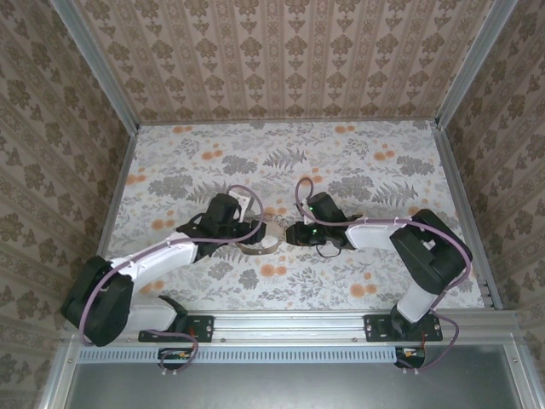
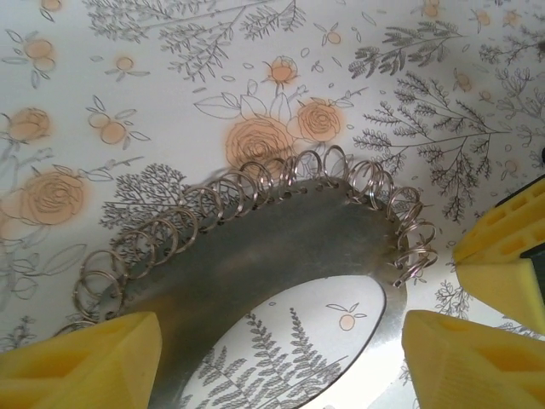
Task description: Put the keys on the keyring
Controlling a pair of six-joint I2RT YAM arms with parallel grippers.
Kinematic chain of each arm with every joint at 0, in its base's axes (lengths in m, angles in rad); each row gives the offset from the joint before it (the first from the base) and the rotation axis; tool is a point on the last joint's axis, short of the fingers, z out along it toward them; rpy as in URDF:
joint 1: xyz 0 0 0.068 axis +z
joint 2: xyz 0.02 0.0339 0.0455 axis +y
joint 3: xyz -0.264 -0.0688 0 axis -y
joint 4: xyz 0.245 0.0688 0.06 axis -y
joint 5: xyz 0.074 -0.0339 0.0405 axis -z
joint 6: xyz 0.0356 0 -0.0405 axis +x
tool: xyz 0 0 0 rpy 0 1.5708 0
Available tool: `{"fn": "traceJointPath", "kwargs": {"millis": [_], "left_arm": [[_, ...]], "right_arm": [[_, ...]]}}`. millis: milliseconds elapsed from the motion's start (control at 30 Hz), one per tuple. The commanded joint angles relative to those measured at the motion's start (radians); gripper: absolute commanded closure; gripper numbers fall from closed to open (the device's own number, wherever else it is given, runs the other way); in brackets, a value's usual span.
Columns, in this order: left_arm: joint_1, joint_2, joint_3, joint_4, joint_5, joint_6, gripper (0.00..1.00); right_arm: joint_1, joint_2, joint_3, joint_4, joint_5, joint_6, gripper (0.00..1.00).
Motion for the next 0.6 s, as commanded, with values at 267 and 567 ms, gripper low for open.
{"fn": "traceJointPath", "kwargs": {"millis": [267,567], "left_arm": [[0.109,-0.248,-0.129,0.107,0.053,-0.068,0.00],[0.149,-0.239,-0.070,-0.014,0.095,-0.058,0.00]], "right_arm": [[0.010,0.071,0.072,0.026,-0.019,0.024,0.79],[0.007,0.090,0.123,-0.008,-0.015,0.012,0.79]]}}
